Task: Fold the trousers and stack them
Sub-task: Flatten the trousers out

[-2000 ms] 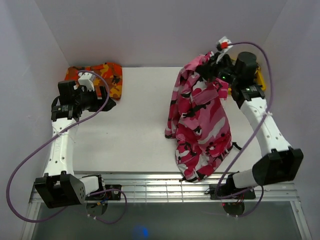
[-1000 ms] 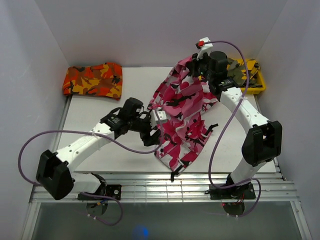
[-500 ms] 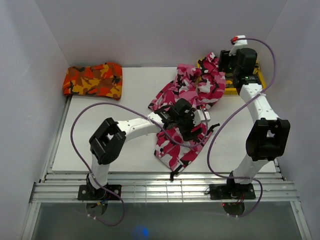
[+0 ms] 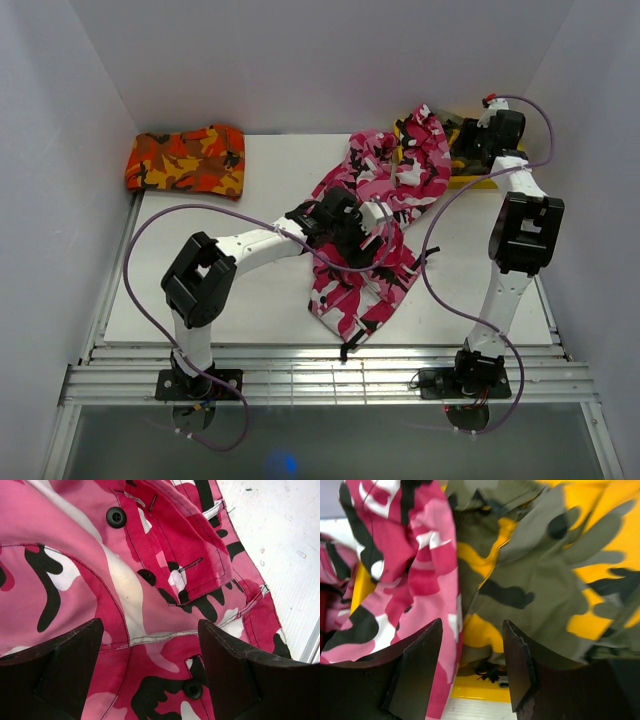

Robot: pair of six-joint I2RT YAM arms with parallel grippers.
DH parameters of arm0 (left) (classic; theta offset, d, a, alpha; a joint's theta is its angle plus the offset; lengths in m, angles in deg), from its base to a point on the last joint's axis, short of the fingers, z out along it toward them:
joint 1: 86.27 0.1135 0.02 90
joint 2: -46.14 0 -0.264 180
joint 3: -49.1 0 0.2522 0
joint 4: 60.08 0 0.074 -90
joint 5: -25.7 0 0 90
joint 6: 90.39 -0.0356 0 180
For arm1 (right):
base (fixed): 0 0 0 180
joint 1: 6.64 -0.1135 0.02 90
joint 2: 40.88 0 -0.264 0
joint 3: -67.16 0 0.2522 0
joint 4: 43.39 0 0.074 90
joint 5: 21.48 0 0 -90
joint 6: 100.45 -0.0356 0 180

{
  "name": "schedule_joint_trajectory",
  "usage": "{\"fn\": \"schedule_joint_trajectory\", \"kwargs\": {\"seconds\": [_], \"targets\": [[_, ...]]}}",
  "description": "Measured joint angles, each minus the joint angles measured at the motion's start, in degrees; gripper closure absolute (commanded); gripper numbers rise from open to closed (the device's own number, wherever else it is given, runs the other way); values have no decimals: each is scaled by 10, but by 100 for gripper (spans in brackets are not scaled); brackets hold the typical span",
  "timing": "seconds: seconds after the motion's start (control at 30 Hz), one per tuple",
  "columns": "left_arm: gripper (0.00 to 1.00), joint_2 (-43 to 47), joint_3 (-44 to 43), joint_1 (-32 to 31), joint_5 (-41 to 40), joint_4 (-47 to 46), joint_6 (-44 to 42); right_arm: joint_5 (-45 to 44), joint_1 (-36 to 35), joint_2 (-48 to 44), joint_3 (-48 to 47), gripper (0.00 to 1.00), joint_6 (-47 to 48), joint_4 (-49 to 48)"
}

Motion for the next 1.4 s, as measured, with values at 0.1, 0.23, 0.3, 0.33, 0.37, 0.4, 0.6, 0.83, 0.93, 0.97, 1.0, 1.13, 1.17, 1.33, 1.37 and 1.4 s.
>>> {"fn": "schedule_joint_trajectory", "kwargs": {"seconds": [0.1, 0.23, 0.3, 0.33, 0.37, 0.4, 0.6, 0.83, 0.93, 0.97, 1.0, 1.13, 1.17, 1.33, 1.37, 1.4], "targets": [[11, 6, 9, 3, 0, 1, 6, 28, -2, 16, 0, 45, -8, 5], [11, 6, 9, 0, -1, 1, 10, 50, -4, 34, -13, 49, -16, 4], [10, 7, 9, -2, -1, 1, 11, 58, -6, 43, -19, 52, -18, 2], [10, 7, 9, -2, -1, 1, 11, 63, -7, 46, -22, 52, -19, 1], [11, 7, 9, -2, -2, 1, 11, 65, -8, 50, -24, 54, -20, 1], [11, 7, 9, -2, -3, 2, 11, 67, -9, 56, -28, 56, -21, -2], [10, 7, 9, -1, -12, 13, 16, 82, -14, 83, -43, 91, -26, -7], [13, 7, 6, 20, -7, 24, 42, 148, -14, 72, -47, 92, -60, -5], [12, 8, 7, 35, 2, 26, 49, 183, -14, 38, -47, 92, -96, 3], [12, 10, 9, 40, 2, 26, 49, 196, -14, 18, -47, 92, -110, 7], [12, 13, 12, 43, 1, 25, 49, 210, -14, -4, -47, 92, -123, 11], [11, 34, 33, 49, -4, 23, 50, 257, -19, -110, -55, 92, -163, 27], [11, 37, 37, 49, -8, 24, 50, 266, -22, -140, -54, 92, -169, 33], [11, 38, 53, 49, -16, 44, 45, 285, -34, -297, -15, 92, -176, 49], [12, 38, 63, 49, -17, 49, 42, 285, -35, -330, 1, 92, -171, 52], [21, 38, 74, 49, -19, 58, 40, 283, -35, -364, 18, 92, -165, 58]]}}
